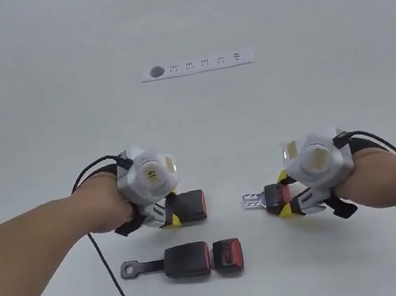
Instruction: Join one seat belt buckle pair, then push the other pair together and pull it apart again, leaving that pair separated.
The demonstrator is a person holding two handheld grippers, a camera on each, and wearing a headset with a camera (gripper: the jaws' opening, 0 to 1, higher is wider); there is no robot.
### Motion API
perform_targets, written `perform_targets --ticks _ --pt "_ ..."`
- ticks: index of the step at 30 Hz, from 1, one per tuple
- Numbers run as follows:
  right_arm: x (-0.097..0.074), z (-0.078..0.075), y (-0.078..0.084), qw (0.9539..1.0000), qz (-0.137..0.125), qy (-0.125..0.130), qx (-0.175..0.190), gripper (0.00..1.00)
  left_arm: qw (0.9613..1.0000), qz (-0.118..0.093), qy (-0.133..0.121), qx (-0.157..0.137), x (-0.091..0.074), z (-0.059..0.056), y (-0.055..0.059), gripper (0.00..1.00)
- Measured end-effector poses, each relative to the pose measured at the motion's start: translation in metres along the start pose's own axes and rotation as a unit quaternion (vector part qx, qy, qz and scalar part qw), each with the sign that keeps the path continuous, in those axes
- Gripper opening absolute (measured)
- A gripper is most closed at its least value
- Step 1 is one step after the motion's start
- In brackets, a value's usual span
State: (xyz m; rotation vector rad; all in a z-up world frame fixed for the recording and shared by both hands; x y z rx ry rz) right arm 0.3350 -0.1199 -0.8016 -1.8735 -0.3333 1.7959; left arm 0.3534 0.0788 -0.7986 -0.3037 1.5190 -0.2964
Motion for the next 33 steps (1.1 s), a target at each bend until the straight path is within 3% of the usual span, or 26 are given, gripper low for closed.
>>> perform_targets --ticks 9,18,27,33 --pt "0.016 0.004 -0.026 1.0000 -0.008 0.003 -0.003 0.34 1.0000 0.003 -0.001 0.002 0.001 -0.001 -0.001 0.32" --pt "0.028 0.002 -0.047 0.9996 0.002 0.006 -0.026 0.34 0.9999 0.008 0.001 0.005 0.001 0.000 -0.001 0.32" --pt "0.033 0.002 -0.056 0.9989 0.004 0.005 -0.047 0.34 0.9998 0.014 0.004 0.015 0.001 0.000 -0.002 0.32" --pt "0.038 0.000 -0.058 0.9998 0.002 -0.004 -0.020 0.34 0.9998 0.015 0.005 0.013 0.001 0.000 -0.002 0.32"
Point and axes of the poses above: the centre of the closed fingertips' face, and the gripper's own axes: x roughly forward along the fingers, z roughly to its left, y roughly out of its underside, the point moved 5 cm from there along -x, roughly backward along the fingers, and after that the axes turned 4 degrees about x, right-handed, at the moved point
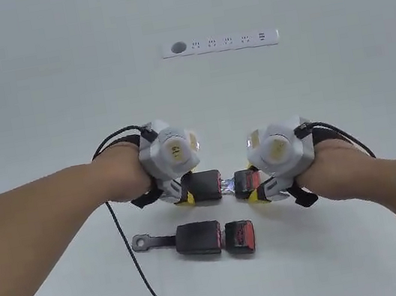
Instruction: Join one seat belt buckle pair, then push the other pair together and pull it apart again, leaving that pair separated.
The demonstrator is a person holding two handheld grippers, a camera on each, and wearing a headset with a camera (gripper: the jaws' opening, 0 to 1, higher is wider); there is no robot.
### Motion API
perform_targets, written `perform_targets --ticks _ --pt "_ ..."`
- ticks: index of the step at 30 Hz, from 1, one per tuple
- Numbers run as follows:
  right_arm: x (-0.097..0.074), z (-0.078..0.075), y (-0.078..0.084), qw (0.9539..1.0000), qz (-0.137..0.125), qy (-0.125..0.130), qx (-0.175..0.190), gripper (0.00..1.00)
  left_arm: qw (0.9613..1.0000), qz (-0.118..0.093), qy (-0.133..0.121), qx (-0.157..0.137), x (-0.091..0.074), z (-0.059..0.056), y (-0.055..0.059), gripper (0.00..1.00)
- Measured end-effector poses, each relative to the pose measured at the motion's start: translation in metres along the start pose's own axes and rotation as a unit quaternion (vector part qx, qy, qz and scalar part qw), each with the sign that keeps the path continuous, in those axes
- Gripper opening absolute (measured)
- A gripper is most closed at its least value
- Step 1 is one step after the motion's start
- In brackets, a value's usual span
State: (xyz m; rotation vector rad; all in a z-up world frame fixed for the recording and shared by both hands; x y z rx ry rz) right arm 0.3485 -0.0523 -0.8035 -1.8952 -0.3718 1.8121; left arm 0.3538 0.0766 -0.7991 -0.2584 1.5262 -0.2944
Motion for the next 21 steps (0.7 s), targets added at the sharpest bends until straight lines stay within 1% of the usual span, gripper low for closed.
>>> perform_targets --ticks 3,5,8,11,13,17,19,21 --pt "0.000 0.000 0.000 1.0000 -0.005 -0.005 -0.002 0.33 1.0000 0.000 0.001 0.005 0.000 0.001 0.000 0.32" --pt "0.000 0.000 -0.001 0.9999 -0.008 -0.007 -0.009 0.33 0.9999 -0.005 0.003 0.012 0.000 0.000 0.000 0.32" --pt "0.000 -0.001 -0.003 0.9999 -0.004 -0.010 -0.010 0.32 0.9998 -0.008 0.005 0.017 0.000 0.001 0.000 0.32" --pt "0.002 -0.002 -0.005 0.9996 0.005 -0.017 -0.022 0.32 0.9996 0.006 0.007 0.025 0.001 0.000 -0.003 0.32" --pt "0.002 -0.003 -0.006 0.9994 0.007 -0.019 -0.028 0.32 0.9995 0.008 0.008 0.030 0.001 0.001 -0.002 0.31" --pt "0.006 -0.001 -0.012 0.9995 0.000 -0.016 -0.026 0.31 0.9996 0.004 0.008 0.027 0.000 0.001 -0.001 0.31" --pt "0.009 0.000 -0.017 0.9997 0.001 -0.015 -0.017 0.31 0.9996 0.002 0.007 0.028 0.000 0.000 -0.001 0.31" --pt "0.010 -0.001 -0.017 0.9998 0.005 -0.016 -0.009 0.31 0.9996 -0.002 0.008 0.027 0.000 0.001 0.000 0.31"
Point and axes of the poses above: the centre of the closed fingertips' face, and the gripper's own axes: x roughly forward along the fingers, z roughly to its left, y roughly out of its underside, the point moved 5 cm from there along -x, roughly backward along the fingers, and after that the axes turned 4 degrees about x, right-handed, at the moved point
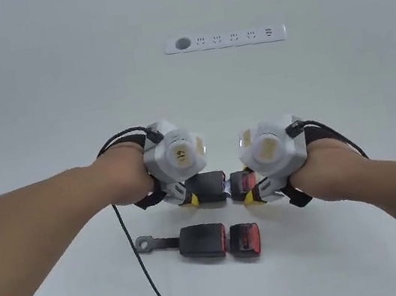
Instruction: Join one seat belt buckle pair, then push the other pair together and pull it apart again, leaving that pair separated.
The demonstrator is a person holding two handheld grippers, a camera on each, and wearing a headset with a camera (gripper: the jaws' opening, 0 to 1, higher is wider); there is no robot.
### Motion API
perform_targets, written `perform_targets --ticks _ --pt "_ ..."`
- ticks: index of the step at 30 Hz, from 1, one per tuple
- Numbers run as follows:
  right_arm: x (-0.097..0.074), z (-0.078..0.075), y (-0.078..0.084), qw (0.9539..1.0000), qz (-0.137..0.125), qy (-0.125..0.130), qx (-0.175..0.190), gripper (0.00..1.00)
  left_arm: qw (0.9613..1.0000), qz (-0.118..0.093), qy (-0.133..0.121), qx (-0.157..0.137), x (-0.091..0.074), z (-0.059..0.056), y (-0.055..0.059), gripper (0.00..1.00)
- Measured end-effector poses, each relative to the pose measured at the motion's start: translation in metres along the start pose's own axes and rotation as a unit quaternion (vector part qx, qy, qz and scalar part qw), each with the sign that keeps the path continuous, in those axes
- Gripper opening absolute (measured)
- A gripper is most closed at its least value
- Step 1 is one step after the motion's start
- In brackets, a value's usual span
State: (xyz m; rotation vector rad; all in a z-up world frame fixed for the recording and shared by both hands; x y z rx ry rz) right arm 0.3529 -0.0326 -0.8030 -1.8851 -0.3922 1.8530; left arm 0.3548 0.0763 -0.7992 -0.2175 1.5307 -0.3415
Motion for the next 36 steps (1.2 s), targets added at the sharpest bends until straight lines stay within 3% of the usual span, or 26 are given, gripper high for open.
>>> perform_targets --ticks 12,18,23,28,36 --pt "-0.002 0.002 0.003 0.9999 -0.002 0.003 -0.012 0.32 1.0000 0.008 0.000 0.003 0.001 -0.002 -0.002 0.32" --pt "-0.004 0.002 0.007 0.9999 0.011 0.004 -0.009 0.33 0.9997 0.022 0.004 0.012 0.001 -0.002 -0.004 0.32" --pt "-0.010 0.003 0.015 0.9996 0.026 0.011 -0.008 0.33 0.9998 0.018 0.002 0.005 0.001 -0.002 -0.003 0.32" --pt "-0.013 0.004 0.018 0.9996 0.024 0.009 -0.006 0.34 0.9998 0.020 0.003 0.008 0.001 -0.002 -0.004 0.32" --pt "-0.029 0.003 0.043 0.9990 0.036 0.026 0.001 0.34 0.9998 0.020 0.003 0.008 0.001 -0.002 -0.005 0.32"
Point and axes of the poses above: the centre of the closed fingertips' face, and the gripper's own axes: x roughly forward along the fingers, z roughly to its left, y roughly out of its underside, the point moved 5 cm from there along -x, roughly backward along the fingers, and after that the axes turned 4 degrees about x, right-handed, at the moved point
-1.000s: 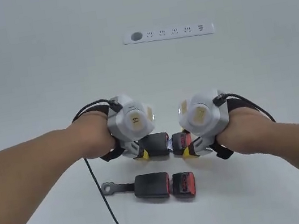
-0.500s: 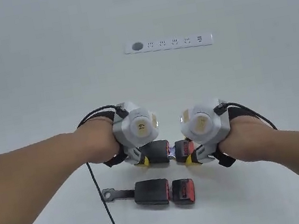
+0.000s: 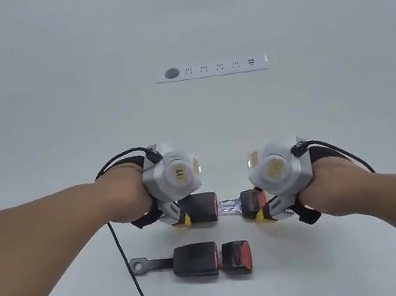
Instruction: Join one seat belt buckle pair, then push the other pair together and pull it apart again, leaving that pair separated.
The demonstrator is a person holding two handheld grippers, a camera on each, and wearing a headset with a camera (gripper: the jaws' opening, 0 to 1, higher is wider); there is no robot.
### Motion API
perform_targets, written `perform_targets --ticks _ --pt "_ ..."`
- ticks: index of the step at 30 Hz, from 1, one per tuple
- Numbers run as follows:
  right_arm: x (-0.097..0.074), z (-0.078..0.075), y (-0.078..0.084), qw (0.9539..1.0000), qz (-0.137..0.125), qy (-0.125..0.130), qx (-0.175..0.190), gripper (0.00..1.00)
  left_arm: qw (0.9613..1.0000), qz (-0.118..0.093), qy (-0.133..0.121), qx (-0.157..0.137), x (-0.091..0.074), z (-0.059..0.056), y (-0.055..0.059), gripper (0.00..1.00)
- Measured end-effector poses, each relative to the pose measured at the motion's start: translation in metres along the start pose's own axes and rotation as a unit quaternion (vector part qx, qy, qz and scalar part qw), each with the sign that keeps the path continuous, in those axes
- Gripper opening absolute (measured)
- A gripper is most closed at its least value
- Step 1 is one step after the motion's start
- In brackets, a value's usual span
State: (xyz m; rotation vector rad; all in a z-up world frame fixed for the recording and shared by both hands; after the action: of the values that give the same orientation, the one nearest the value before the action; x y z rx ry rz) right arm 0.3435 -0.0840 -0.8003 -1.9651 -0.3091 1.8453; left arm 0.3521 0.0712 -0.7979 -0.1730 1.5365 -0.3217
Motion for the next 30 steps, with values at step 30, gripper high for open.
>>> perform_targets --ticks 30 --pt "-0.054 -0.004 0.101 0.9963 0.045 0.062 0.040 0.41 0.9993 0.004 -0.028 -0.022 -0.003 -0.003 0.001 0.33"
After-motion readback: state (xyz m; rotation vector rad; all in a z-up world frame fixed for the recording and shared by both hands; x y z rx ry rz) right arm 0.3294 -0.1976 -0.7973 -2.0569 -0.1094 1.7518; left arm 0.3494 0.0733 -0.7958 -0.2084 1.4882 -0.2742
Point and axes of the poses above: the centre of the closed fingertips' face, and the gripper's own axes: x roughly forward along the fingers, z roughly to its left, y roughly out of its underside, the point moved 5 cm from there along -x, roughly backward along the fingers, and after that the axes turned 4 degrees about x, right-handed, at the moved point
